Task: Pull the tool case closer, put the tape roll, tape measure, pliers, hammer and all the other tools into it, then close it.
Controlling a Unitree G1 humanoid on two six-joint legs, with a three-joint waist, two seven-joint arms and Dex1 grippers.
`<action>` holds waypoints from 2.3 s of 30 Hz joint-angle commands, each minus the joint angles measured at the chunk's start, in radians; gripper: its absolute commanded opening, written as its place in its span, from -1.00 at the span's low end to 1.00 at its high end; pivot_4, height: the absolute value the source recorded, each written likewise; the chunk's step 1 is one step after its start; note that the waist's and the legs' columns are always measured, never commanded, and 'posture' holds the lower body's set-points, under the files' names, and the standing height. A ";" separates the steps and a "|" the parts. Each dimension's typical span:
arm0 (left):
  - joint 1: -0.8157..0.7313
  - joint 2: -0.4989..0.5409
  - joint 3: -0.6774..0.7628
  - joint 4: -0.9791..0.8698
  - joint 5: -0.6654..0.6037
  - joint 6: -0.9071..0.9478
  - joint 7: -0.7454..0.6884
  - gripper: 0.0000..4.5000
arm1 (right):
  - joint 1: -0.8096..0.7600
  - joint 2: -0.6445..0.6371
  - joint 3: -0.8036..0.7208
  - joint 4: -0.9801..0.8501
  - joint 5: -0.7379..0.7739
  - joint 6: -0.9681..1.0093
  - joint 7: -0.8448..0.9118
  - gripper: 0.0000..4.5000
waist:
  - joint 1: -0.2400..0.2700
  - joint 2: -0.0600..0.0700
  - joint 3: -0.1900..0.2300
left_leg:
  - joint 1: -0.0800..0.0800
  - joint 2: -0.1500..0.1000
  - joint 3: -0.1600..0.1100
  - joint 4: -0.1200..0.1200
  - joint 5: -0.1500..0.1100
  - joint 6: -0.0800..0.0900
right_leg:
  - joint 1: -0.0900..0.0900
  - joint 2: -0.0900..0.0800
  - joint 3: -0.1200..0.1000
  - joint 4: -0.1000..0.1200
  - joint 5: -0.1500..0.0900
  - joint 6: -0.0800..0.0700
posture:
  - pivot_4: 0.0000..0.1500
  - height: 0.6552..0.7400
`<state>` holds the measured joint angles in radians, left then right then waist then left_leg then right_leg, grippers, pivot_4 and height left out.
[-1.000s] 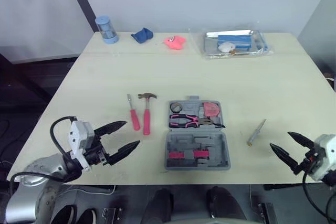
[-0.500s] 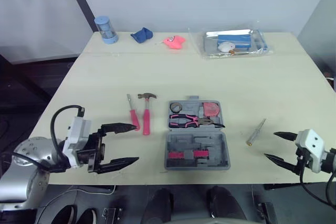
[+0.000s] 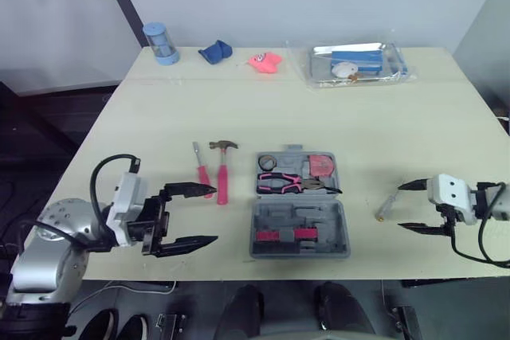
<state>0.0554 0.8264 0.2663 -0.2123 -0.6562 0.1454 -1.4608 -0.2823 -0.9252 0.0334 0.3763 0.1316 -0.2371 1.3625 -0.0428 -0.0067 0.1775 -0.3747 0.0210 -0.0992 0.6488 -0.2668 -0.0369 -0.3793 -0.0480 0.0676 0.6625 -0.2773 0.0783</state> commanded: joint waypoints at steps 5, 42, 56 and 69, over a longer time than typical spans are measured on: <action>-0.038 0.002 0.020 -0.026 -0.048 0.035 0.023 0.97 | -0.336 0.029 0.194 0.198 -0.141 -0.120 0.194 1.00 | -0.015 0.002 0.002 | 0.001 0.000 0.000 0.000 0.000 0.000 | 0.000 0.000 0.000 0.000 0.000 0.000 | 1.00 1.00; 0.022 -0.035 0.009 -0.104 -0.067 0.039 0.089 0.97 | -0.298 -0.008 0.164 0.070 -0.089 0.140 0.139 1.00 | -0.022 0.003 0.005 | -0.005 0.000 0.001 0.000 0.000 0.000 | -0.007 -0.001 0.000 0.003 0.000 0.000 | 1.00 1.00; 0.054 -0.055 0.023 -0.103 -0.064 0.017 0.077 0.97 | -0.459 0.095 0.335 0.410 -0.313 -0.332 0.126 1.00 | -0.023 0.004 0.006 | -0.005 0.000 0.002 0.001 0.000 0.000 | -0.007 -0.001 0.000 0.002 0.001 0.000 | 1.00 1.00; 0.107 -0.065 0.040 -0.129 -0.064 -0.005 0.101 1.00 | -0.637 0.164 0.440 0.693 -0.469 -0.531 0.077 -0.37 | -0.025 0.003 0.006 | -0.005 -0.001 0.001 0.001 0.000 0.000 | -0.007 -0.001 0.000 0.002 0.001 0.000 | 1.00 1.00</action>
<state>0.1619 0.7607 0.2826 -0.3086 -0.7102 0.1587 -1.3635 -0.9088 -0.7648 0.4866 1.0540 -0.3482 -0.7553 1.4289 -0.0681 -0.0032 0.1834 -0.3800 0.0205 -0.0979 0.6494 -0.2666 -0.0370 -0.3867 -0.0493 0.0674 0.6648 -0.2764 0.0784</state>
